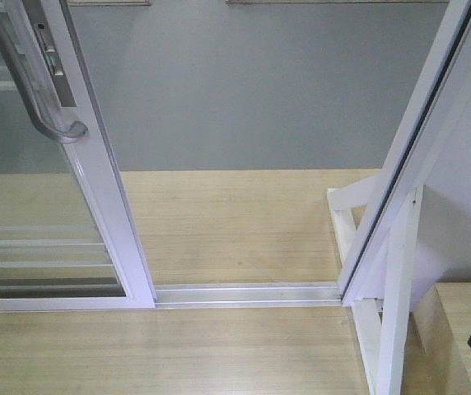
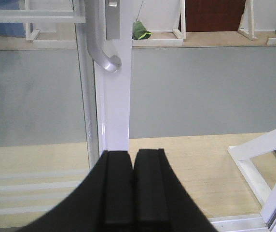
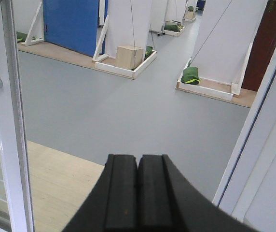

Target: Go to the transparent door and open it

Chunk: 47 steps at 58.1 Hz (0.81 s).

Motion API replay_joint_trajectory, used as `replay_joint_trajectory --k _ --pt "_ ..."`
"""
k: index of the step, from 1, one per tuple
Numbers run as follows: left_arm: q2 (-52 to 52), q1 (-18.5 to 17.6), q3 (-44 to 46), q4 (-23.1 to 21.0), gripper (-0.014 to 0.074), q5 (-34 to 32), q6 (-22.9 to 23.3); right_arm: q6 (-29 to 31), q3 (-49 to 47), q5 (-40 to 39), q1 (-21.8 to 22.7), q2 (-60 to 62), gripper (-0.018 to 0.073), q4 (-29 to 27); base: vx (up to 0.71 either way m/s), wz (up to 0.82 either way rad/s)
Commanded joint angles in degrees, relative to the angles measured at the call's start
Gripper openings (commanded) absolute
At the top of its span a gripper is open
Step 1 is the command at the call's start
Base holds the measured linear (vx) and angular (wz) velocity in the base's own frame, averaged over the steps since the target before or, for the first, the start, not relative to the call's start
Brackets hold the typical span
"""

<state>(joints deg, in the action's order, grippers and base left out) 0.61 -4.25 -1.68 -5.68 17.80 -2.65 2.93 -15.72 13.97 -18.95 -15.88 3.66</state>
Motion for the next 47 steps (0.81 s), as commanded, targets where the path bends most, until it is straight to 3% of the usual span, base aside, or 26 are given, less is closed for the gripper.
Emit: replay_joint_trajectory --k 1,20,37,41,47 --pt "0.9 -0.4 -0.7 -0.6 0.0020 -4.1 0.4 0.1 -1.6 -4.8 0.3 -0.4 -0.0005 0.2 0.00 0.00" --pt "0.9 -0.4 -0.7 -0.6 0.0020 -4.1 0.4 0.2 -1.1 -4.4 0.3 0.3 -0.0005 0.4 0.00 0.00" --pt "0.9 -0.4 -0.7 -0.6 0.0020 -4.1 0.4 0.2 17.4 -9.6 0.3 15.5 -0.0005 -4.4 0.00 0.00" --pt "0.9 -0.4 -0.7 -0.6 0.0020 -4.1 0.4 0.5 17.3 -4.5 0.5 17.5 -0.0005 -4.4 0.00 0.00" --pt "0.8 -0.4 -0.7 -0.6 0.0020 -3.9 0.4 0.5 17.7 -4.1 2.5 17.3 -0.0005 -4.3 0.00 0.00"
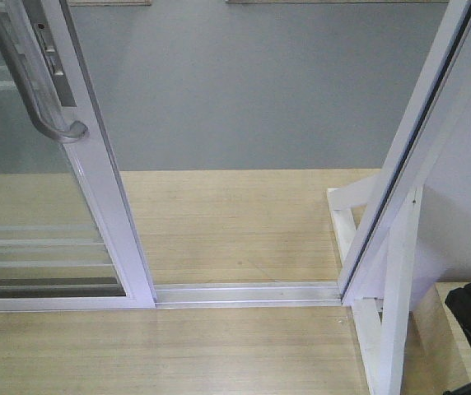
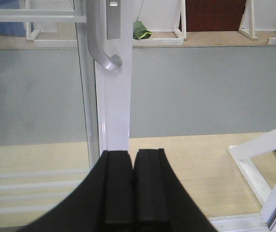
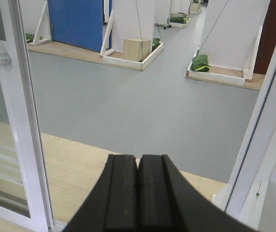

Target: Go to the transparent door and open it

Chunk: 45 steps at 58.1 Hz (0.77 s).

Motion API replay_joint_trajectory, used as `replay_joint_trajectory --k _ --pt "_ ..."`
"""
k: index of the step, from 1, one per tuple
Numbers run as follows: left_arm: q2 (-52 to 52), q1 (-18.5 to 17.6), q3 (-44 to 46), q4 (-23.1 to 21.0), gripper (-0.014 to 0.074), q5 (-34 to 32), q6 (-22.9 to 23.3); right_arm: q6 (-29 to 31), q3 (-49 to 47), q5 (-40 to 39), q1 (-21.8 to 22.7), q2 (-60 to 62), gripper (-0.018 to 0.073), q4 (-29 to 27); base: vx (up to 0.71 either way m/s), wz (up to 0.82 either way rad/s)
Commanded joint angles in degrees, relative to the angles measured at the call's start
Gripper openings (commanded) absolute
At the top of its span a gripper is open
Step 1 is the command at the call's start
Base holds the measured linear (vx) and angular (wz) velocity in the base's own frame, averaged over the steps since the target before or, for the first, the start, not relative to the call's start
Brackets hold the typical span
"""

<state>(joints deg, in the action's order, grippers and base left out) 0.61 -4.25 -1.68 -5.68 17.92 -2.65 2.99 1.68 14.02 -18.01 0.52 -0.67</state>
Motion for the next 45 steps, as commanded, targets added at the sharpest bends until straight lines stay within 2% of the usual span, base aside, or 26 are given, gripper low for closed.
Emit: replay_joint_trajectory --k 1,10,15,45 --pt "0.8 -0.4 -0.7 -0.6 0.0020 -4.0 0.4 0.4 0.3 -4.1 2.2 1.0 -0.0005 0.0 0.00 0.00" --pt "0.8 -0.4 -0.6 -0.6 0.0020 -4.0 0.4 0.4 0.3 -4.0 7.9 1.0 -0.0005 0.0 0.00 0.00" --pt "0.8 -0.4 -0.6 -0.6 0.0020 -4.0 0.4 0.4 0.3 -4.0 9.6 1.0 -0.0005 0.0 0.00 0.00" --pt "0.8 -0.4 -0.6 -0.6 0.0020 -4.0 0.4 0.4 0.3 -4.0 10.1 1.0 -0.0005 0.0 0.00 0.00"
